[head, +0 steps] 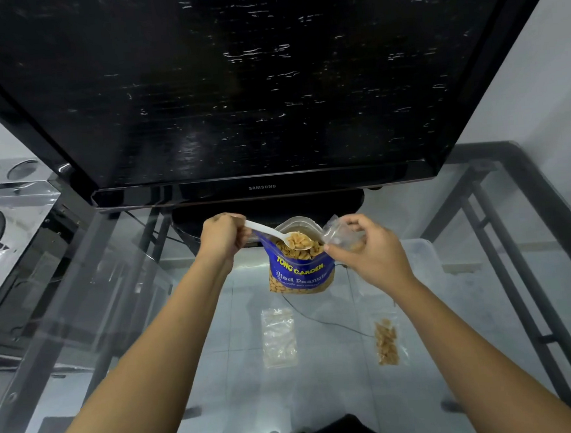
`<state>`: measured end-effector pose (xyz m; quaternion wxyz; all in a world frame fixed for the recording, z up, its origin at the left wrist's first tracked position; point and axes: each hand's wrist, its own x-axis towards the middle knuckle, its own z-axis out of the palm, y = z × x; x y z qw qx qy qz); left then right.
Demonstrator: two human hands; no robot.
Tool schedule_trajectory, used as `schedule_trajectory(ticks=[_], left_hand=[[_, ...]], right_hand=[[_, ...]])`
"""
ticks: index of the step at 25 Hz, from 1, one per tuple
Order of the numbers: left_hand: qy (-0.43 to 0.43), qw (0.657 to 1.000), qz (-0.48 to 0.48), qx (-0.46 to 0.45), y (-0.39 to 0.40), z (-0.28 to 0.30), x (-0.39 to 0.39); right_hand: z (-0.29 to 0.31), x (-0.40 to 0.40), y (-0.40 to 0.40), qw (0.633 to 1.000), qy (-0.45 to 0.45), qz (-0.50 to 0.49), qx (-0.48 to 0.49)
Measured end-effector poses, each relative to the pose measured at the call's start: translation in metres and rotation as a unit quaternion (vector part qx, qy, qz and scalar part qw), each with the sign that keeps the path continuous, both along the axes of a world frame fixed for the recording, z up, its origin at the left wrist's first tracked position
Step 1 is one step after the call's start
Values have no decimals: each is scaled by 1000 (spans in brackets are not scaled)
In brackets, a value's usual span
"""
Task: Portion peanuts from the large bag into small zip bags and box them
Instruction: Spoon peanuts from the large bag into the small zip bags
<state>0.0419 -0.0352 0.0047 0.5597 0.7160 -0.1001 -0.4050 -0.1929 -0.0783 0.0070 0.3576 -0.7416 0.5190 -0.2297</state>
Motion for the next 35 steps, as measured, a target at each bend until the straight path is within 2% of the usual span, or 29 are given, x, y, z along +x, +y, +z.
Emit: schedule_trajectory(ticks=[5,8,10,12,15,17,19,21,23,25,26,28,30,32,35], left_hand=[[-8,1000,5,-23,-5,28,12],[-55,997,-33,-44,-10,51,5],[-131,987,-86,-48,-10,65,-9],[-261,949,-163,-74,-6,77,-26],[-458,843,-248,-134,3,93,-47],[-513,804,-249,-169,7,100,-52],[-532,791,-230,-193,9,105,-52],[-509,815,-174,-215,9,108,-46],[-440,867,-79,-221,5,101,-32],[-371,910,-34,-181,1,81,-21],[-350,925,-55,-138,0,66,-19],[-334,933,-130,-42,5,33,-27],[-318,936,-149,12,12,8,-34],[-314,940,-128,36,21,-6,-36],[-309,950,-48,19,38,-24,-41]], right_hand=[[9,12,-2,990,108,53,-77],[12,21,0,992,88,60,-72],[12,27,3,997,45,46,-50],[11,29,7,999,-27,23,-9],[7,29,9,982,-173,24,75],[1,27,7,962,-244,39,116],[-5,24,4,956,-268,38,114],[-10,19,3,957,-269,32,101],[-11,13,6,957,-274,24,91],[-10,6,11,960,-274,11,62],[-10,2,14,963,-266,7,47],[-12,-7,24,969,-243,1,47],[-22,-18,36,974,-220,-4,60],[-39,-31,48,978,-193,-4,71],[-70,-52,64,987,-122,1,106]])
